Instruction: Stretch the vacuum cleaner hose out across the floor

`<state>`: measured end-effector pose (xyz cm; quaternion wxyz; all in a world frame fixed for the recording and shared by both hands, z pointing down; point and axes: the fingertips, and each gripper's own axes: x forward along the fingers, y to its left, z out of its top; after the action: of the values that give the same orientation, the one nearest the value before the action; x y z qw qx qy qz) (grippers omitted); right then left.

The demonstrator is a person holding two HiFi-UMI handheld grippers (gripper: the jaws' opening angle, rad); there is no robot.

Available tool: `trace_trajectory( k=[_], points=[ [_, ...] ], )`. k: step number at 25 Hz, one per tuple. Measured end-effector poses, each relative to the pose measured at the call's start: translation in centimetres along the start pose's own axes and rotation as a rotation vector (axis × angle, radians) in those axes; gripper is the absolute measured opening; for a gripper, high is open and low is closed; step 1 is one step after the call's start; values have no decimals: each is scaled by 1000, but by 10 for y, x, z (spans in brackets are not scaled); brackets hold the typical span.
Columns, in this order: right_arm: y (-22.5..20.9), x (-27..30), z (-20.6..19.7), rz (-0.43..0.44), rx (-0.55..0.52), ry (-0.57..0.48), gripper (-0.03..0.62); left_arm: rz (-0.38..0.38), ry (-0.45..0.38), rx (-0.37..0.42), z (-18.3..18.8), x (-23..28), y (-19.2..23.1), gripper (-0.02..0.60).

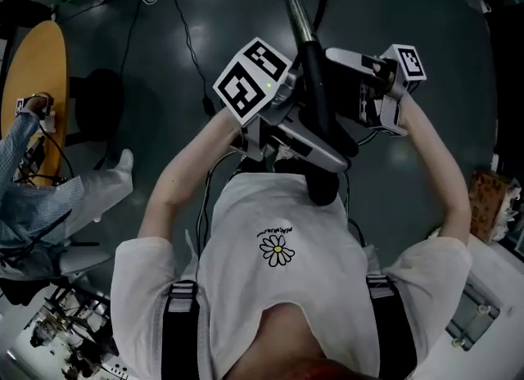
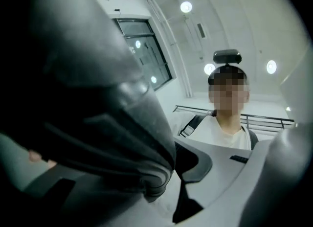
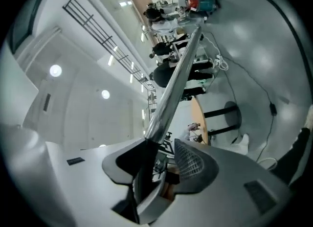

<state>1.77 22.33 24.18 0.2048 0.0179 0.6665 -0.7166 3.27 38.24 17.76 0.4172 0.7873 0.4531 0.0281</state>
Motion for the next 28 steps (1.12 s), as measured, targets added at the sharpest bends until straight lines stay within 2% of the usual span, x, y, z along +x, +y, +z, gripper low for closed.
trace_trajectory(
  k=[2,4,7,11,12,15,16,17,18,19,21,22,24,26,28],
  points=[
    [26,7,-3,75,-19,19,166,35,79,28,-3,8,-3,148],
    [45,17,-6,84,-86,65,172,57,158,47,-5,15,-5,148],
    [64,33,-14,112,-118,160,187,50,272,92,-8,20,-11,149],
    [81,42,-21,182,-216,170,187,47,369,116,-16,19,-14,149],
    [82,46,-25,171,-281,161,187,59,396,113,-21,20,-13,149],
    [78,56,-37,25,-598,94,261,113,500,142,-41,13,-6,149],
    [78,57,-42,15,-677,50,264,126,537,164,-49,10,-5,149],
    [81,55,-49,40,-740,1,262,125,560,179,-58,9,-6,149],
    [86,51,-61,89,-802,-49,262,100,553,179,-67,11,-9,149],
    [94,48,-77,143,-867,-94,262,53,509,174,-75,15,-15,149],
    [107,47,-104,184,-998,-148,262,-21,370,227,-83,19,-29,150],
    [111,49,-113,166,-1058,-162,262,-15,308,291,-83,17,-33,150],
    [117,49,-123,121,-1142,-189,262,48,216,402,-80,11,-39,150],
    [120,42,-128,98,-1162,-216,262,75,170,422,-78,10,-45,150],
    [121,38,-128,82,-1150,-220,264,61,144,397,-75,13,-50,150]
  ],
)
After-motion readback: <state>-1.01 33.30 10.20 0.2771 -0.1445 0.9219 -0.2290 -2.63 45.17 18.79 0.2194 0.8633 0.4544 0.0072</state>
